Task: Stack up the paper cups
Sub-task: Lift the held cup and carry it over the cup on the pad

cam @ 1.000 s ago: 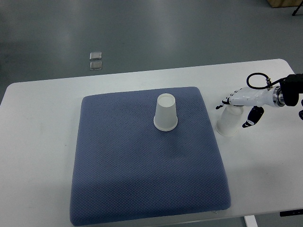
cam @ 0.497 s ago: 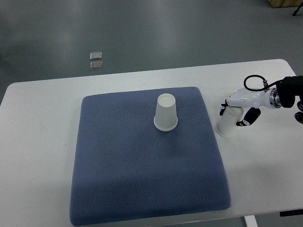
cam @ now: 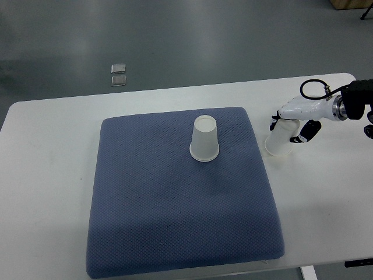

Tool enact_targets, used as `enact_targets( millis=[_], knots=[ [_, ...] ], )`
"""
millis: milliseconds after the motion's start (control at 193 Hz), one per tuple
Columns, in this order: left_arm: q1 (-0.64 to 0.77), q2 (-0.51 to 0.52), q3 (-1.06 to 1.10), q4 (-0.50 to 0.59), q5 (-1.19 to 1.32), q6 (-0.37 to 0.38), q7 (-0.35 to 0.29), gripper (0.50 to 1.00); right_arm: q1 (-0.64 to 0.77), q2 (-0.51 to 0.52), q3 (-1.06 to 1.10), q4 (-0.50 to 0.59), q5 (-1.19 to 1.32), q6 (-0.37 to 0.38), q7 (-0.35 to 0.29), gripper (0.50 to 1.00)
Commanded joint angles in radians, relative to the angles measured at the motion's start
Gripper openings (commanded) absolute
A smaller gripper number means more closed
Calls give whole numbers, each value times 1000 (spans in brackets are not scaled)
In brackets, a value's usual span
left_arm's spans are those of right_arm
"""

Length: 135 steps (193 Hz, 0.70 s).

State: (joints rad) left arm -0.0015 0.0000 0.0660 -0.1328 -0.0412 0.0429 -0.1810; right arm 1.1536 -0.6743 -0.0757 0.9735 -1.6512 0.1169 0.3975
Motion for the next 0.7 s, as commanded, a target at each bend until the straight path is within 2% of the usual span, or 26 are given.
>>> enact_targets(
  millis=[0, 373, 694],
  knots=[
    [0, 0, 0, -1, 0, 0, 0, 1000, 46, -4, 0, 4, 2, 29, 3, 654],
    [0, 0, 0, 1, 1, 0, 0, 1000, 288, 10, 5, 39, 16, 173, 12, 656],
    [0, 0, 0, 1, 0, 0, 0, 1000, 411, 70, 10, 99, 28, 256, 17, 656]
  ],
)
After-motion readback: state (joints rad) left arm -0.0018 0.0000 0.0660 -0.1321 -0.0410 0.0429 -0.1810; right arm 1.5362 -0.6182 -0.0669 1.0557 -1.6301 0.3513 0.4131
